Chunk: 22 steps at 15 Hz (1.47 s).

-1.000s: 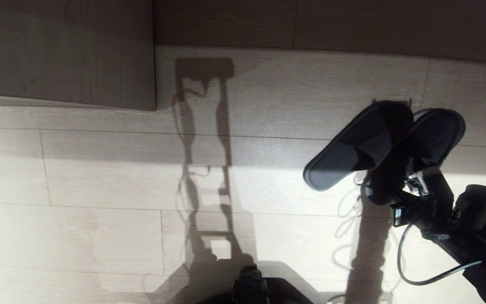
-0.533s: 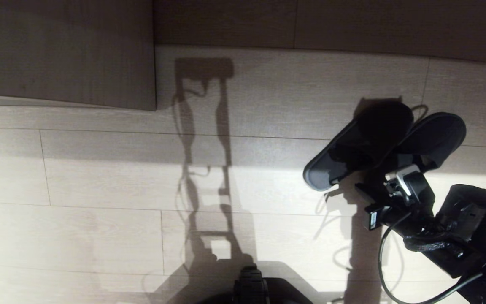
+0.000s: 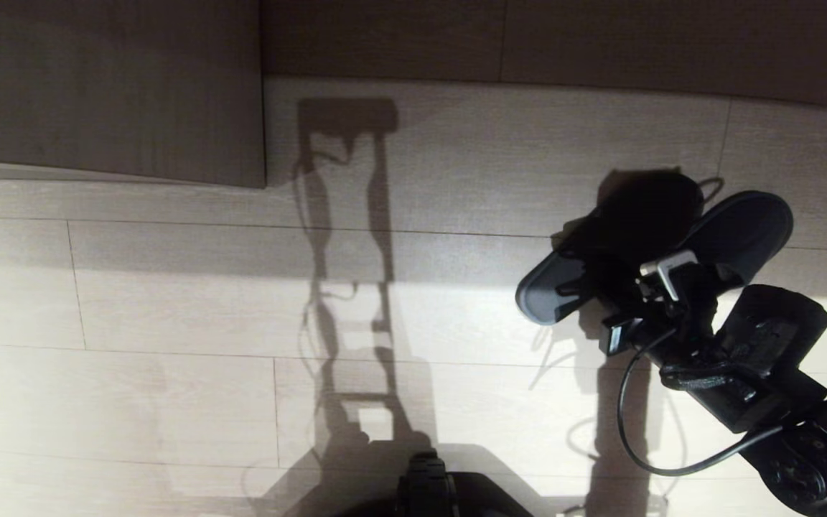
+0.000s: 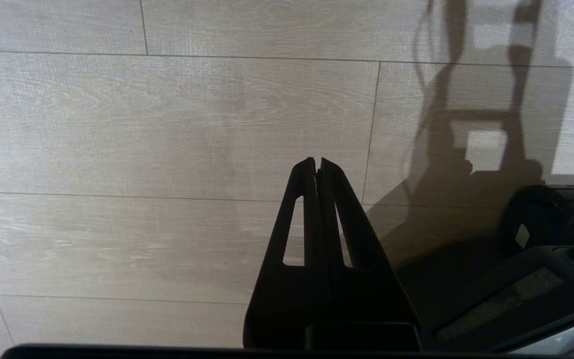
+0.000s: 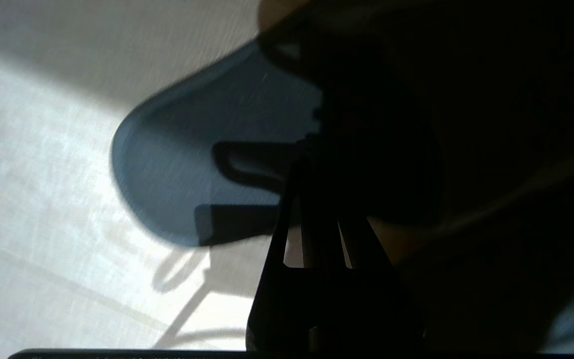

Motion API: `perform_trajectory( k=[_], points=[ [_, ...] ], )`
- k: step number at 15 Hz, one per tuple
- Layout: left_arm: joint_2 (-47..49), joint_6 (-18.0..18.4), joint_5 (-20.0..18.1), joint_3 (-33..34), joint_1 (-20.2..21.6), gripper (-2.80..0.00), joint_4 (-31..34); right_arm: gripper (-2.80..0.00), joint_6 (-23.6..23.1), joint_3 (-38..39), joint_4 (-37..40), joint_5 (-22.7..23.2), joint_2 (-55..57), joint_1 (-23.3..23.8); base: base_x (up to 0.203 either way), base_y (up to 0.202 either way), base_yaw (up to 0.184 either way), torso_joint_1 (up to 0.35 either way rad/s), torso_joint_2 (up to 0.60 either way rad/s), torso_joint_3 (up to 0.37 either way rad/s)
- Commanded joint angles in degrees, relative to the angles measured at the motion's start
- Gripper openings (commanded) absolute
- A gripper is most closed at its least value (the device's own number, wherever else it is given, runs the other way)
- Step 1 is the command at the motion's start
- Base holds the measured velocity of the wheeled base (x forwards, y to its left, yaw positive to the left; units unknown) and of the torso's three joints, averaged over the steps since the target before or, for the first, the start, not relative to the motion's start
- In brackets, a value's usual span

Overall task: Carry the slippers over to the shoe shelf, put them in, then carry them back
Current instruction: Place the slippers on the floor

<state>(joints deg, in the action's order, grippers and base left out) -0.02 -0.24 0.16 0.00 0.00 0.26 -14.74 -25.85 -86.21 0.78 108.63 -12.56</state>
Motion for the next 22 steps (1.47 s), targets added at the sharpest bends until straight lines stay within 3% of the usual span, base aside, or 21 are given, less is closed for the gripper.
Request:
perform_trajectory(
  k=[1, 3, 11, 19, 22],
  points=[
    [0.0, 0.0, 0.0, 0.0, -0.1, -2.8, 0.0, -2.8, -0.2, -4.1, -0.5, -0.6, 0.3, 0.4, 0.0, 0.0, 0.0, 0.0, 0.0, 0.0],
    [0.0, 0.0, 0.0, 0.0, 0.0, -2.8, 0.0, -2.8, -0.5, -8.3, 0.1, -2.2, -1.4, 2.6, 0.0, 0.0, 0.0, 0.0, 0.0, 0.0],
    [0.0, -0.1, 0.0, 0.0, 0.0, -2.8, 0.0, -2.8, -0.6, -9.6, 0.9, -2.2, -3.3, 6.7, 0.0, 0.0, 0.0, 0.0, 0.0, 0.0],
    [0.0, -0.1, 0.0, 0.0, 0.0, -2.8, 0.0, -2.8, -0.5, -5.2, 0.3, -1.6, -3.4, 5.7, 0.0, 0.0, 0.0, 0.0, 0.0, 0.0],
    [0.0, -0.1, 0.0, 0.0, 0.0, -2.8, 0.0, -2.8, 0.1, -1.2, 0.3, -0.6, -4.4, 2.9, 0.0, 0.0, 0.0, 0.0, 0.0, 0.0]
  ],
)
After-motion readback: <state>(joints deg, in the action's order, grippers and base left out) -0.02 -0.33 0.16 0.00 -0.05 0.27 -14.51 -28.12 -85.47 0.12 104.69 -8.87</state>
